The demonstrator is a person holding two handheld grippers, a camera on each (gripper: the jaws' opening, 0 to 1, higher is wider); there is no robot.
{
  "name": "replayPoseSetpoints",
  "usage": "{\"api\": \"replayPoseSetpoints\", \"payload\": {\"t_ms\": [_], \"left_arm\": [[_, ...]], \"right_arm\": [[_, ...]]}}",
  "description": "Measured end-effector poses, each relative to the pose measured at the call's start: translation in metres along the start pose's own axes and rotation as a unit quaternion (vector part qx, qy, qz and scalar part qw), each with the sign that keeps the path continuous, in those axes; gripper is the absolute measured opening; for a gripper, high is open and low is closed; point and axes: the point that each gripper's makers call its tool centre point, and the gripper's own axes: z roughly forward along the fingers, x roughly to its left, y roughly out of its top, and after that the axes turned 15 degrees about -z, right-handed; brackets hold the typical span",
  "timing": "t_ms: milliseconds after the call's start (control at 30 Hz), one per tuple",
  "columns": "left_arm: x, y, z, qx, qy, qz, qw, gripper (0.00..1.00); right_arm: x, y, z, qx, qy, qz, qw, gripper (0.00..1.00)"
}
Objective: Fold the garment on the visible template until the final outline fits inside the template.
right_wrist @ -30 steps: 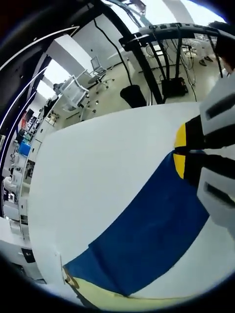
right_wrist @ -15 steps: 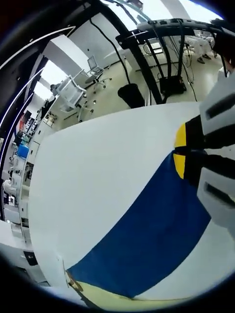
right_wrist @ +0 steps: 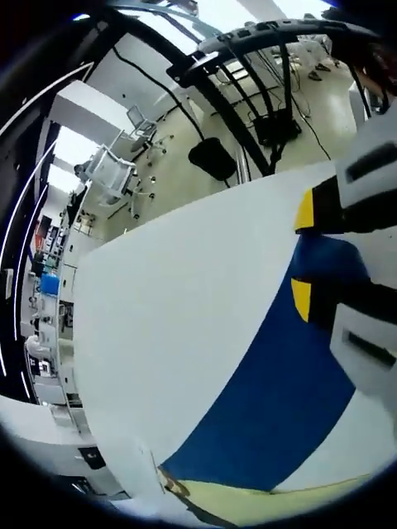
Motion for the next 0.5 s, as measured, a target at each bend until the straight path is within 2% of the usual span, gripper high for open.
{"api": "replayPoseSetpoints", "payload": {"t_ms": [100,367,500], "left_arm": [[-0.001,0.002,-0.001,-0.002,-0.002,0.001,1.0,0.98],[-0.004,0.004,-0.003,-0.007,-0.009,0.002,0.9999,0.98],[-0.005,0.004,-0.004,-0.009,-0.012,0.001,0.9999,0.98]], "right_arm": [[0.003,0.001,-0.002,0.001,0.018,0.049,0.9986,0.28],[0.013,-0.004,-0.009,0.012,0.045,0.073,0.9963,0.43],[0.023,-0.009,-0.014,0.022,0.065,0.087,0.9938,0.48]]}}
